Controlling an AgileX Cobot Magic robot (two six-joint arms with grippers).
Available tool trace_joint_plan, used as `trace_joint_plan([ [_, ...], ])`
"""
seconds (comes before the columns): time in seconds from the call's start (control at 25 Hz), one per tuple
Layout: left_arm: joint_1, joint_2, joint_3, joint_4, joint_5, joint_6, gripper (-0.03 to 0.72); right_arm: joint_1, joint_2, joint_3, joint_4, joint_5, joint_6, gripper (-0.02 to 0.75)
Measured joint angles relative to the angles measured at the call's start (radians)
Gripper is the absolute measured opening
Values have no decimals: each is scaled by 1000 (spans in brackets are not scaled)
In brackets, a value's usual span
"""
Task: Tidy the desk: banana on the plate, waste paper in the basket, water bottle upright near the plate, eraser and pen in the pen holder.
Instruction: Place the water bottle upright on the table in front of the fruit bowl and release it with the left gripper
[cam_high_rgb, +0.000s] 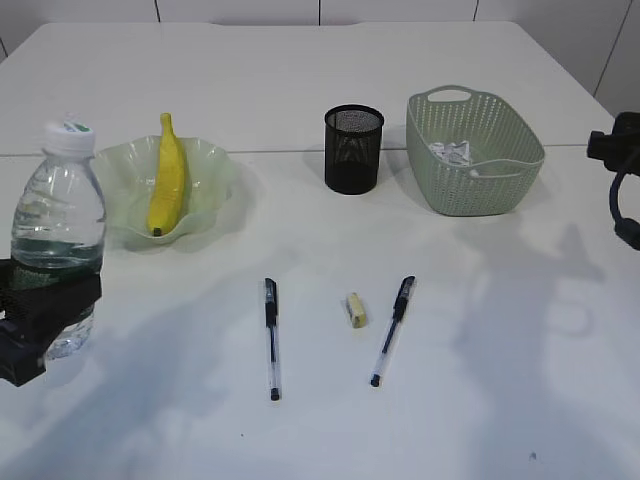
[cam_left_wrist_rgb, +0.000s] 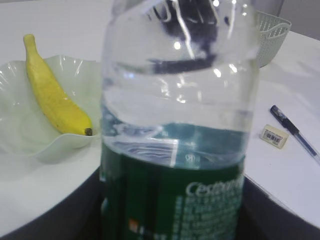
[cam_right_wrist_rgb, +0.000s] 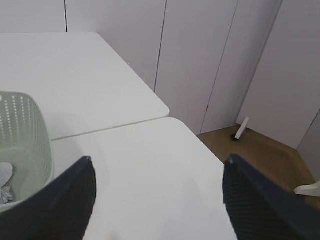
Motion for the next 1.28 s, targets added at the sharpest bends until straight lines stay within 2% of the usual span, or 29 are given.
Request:
trace_joint_plan([
  [0.68, 0, 34, 0, 0, 0, 0, 380, 0, 0, 0, 15, 0, 0, 590],
  [0.92, 0, 44, 0, 49, 0, 0, 375, 0, 0, 0, 17, 0, 0, 589],
  [1.28, 0, 51, 0, 48, 0, 0, 375, 0, 0, 0, 19, 0, 0, 590],
])
